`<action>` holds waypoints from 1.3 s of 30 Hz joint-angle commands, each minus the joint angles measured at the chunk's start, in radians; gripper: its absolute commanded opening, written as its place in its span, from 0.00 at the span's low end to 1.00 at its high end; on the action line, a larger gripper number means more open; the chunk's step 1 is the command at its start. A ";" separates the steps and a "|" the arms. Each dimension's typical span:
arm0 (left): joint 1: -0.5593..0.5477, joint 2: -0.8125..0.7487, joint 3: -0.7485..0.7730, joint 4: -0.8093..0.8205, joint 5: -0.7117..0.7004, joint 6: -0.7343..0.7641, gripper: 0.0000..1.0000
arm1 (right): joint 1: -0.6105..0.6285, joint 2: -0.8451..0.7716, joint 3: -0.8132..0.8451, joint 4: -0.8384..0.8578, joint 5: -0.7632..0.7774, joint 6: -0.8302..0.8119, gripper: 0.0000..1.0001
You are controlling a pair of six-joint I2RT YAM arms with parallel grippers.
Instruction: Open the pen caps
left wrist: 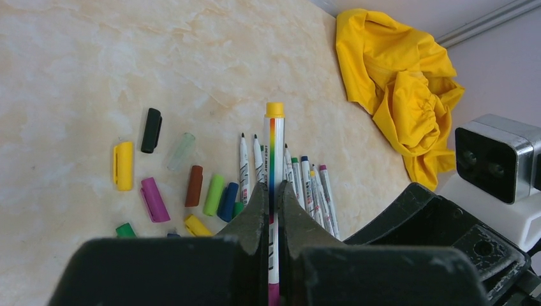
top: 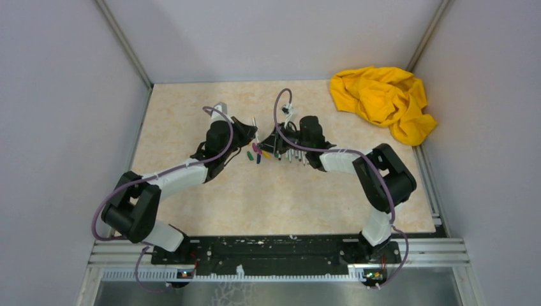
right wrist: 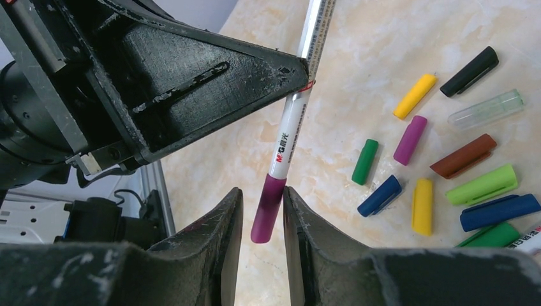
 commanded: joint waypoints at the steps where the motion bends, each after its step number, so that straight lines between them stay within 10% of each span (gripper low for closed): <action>1: -0.017 0.012 0.037 0.024 0.012 -0.002 0.00 | 0.016 0.023 0.048 0.034 -0.017 -0.005 0.29; 12: -0.039 0.012 0.046 0.020 -0.007 -0.003 0.00 | 0.019 0.036 0.050 0.017 -0.004 -0.016 0.28; 18: -0.041 0.006 0.038 0.015 -0.018 -0.001 0.00 | 0.020 0.023 0.044 -0.013 0.018 -0.041 0.00; 28: -0.040 0.019 0.049 -0.006 -0.012 0.044 0.36 | 0.019 0.013 0.048 -0.029 -0.007 -0.054 0.00; 39: -0.040 0.058 0.093 -0.036 0.019 0.095 0.27 | 0.019 0.013 0.057 -0.051 -0.025 -0.055 0.00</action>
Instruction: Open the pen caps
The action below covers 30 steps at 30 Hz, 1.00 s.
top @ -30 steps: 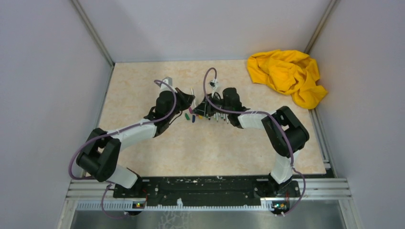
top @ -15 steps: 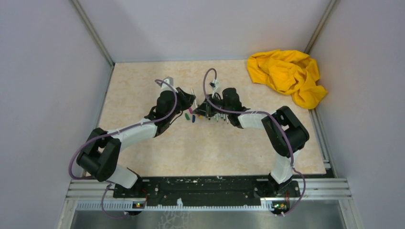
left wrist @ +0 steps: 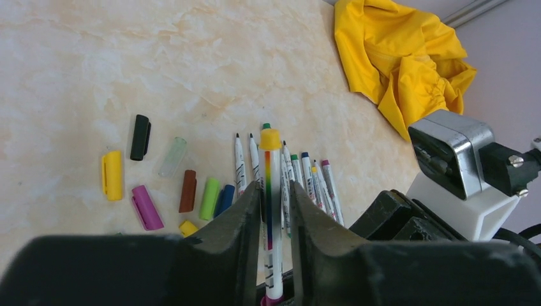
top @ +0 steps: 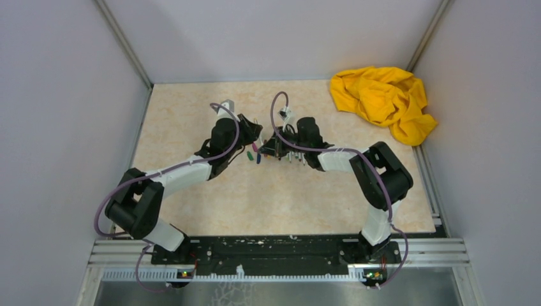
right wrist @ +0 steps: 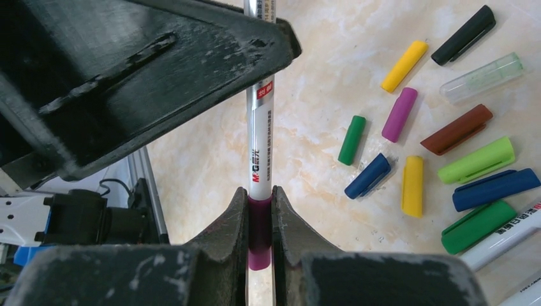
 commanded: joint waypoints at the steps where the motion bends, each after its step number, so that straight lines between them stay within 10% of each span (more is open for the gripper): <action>1: -0.005 0.025 0.040 -0.018 0.026 0.042 0.19 | 0.013 -0.020 0.053 0.011 -0.026 -0.025 0.00; 4: -0.005 0.034 0.051 -0.035 0.029 0.060 0.00 | 0.012 -0.021 0.062 -0.006 -0.026 -0.029 0.00; 30: 0.156 0.127 0.228 -0.066 -0.250 0.203 0.00 | 0.005 -0.095 -0.072 -0.129 0.063 -0.118 0.00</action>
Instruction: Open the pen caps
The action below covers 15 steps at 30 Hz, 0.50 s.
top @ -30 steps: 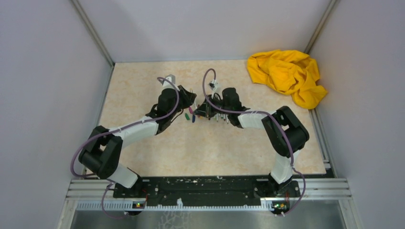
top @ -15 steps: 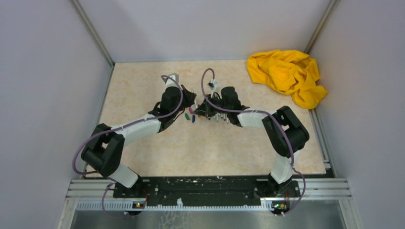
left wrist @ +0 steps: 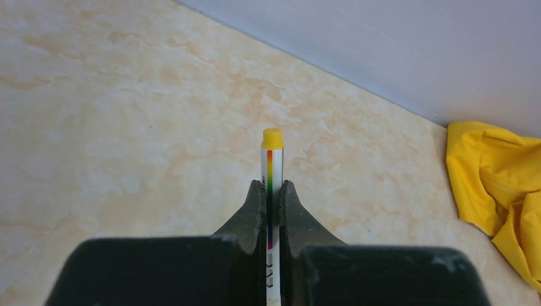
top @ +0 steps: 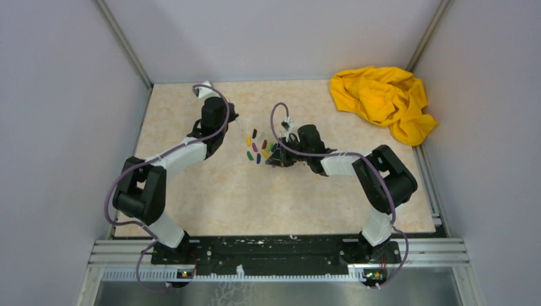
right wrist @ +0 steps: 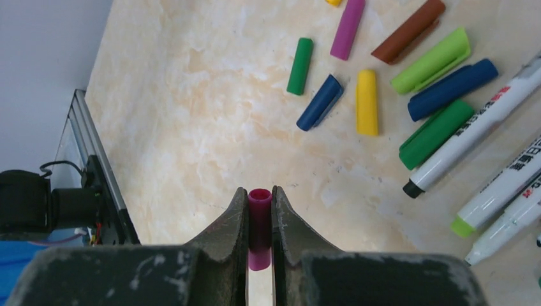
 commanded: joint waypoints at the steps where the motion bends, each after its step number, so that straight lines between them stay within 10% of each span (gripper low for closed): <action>1: 0.000 0.013 0.024 0.021 -0.025 0.038 0.00 | 0.003 -0.050 0.001 0.030 -0.011 -0.018 0.00; 15: -0.015 -0.275 -0.225 0.003 -0.018 -0.044 0.00 | 0.021 0.217 0.323 -0.127 0.168 -0.045 0.04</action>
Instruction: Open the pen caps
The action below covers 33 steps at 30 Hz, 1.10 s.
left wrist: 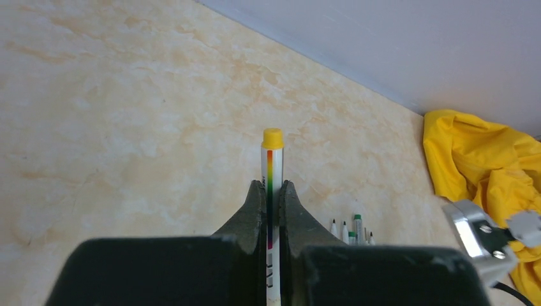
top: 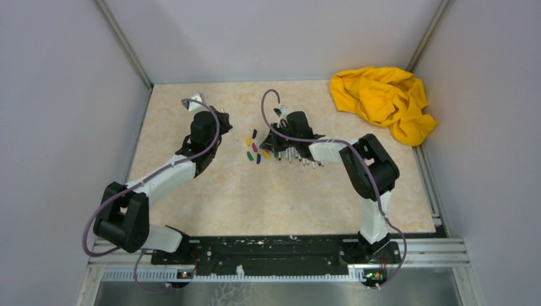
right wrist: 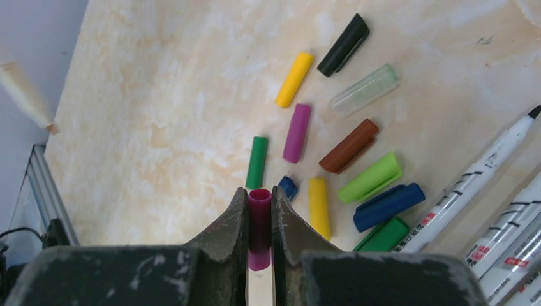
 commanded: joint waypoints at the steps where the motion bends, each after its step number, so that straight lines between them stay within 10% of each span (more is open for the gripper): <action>1: -0.013 -0.082 -0.041 -0.005 0.003 -0.034 0.00 | 0.021 0.079 0.099 -0.040 0.073 -0.022 0.05; 33: -0.081 -0.034 0.067 -0.082 0.094 -0.023 0.00 | 0.027 -0.059 0.142 -0.108 0.215 -0.101 0.27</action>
